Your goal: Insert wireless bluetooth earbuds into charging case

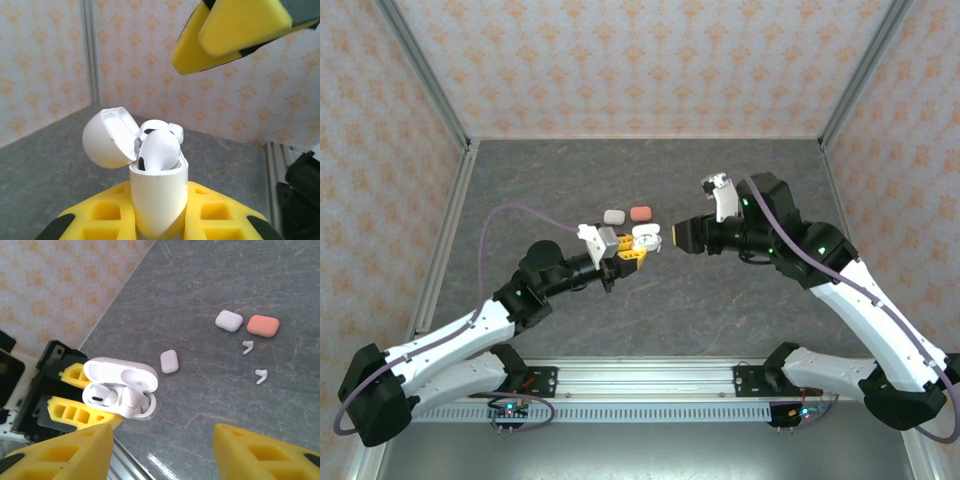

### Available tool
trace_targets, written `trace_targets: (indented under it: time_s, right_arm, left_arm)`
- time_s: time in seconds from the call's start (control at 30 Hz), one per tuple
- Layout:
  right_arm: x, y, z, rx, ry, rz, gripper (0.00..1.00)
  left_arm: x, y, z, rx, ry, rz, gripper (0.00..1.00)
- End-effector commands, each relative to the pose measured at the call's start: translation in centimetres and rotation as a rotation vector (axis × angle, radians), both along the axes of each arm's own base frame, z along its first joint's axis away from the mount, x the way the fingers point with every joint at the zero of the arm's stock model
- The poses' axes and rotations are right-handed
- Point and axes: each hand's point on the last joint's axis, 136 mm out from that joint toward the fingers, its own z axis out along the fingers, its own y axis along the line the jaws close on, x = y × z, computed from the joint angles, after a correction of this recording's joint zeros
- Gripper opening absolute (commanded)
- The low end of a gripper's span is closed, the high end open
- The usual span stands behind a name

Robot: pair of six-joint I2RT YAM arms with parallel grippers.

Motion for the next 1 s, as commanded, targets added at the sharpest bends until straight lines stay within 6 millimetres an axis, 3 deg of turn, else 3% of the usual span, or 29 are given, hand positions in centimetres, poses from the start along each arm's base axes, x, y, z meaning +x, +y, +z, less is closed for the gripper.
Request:
trace_targets:
  time_s: [0.0,0.17,0.2,0.63,0.97]
  right_arm:
    - [0.0,-0.5,-0.1,-0.026,0.083,-0.047,0.53]
    - [0.3,-0.2,0.5,-0.059,0.092,-0.043,0.49]
    - [0.8,0.3,-0.3,-0.09,0.111,-0.043,0.49]
    - [1.2,1.9,-2.2,-0.183,0.12,-0.026,0.45]
    - [1.0,3.2,-2.4,-0.163,0.118,0.012,0.41]
  left_arm:
    - [0.6,0.1,2.3,-0.02,-0.132,0.054,0.0]
    - [0.6,-0.5,2.3,-0.002,-0.146,0.042,0.0]
    - [0.6,-0.7,2.3,0.0,-0.146,0.037,0.0]
    - [0.9,-1.1,2.5,0.003,-0.133,0.037,0.0]
    - [1.0,-1.2,2.5,-0.003,-0.123,0.037,0.0]
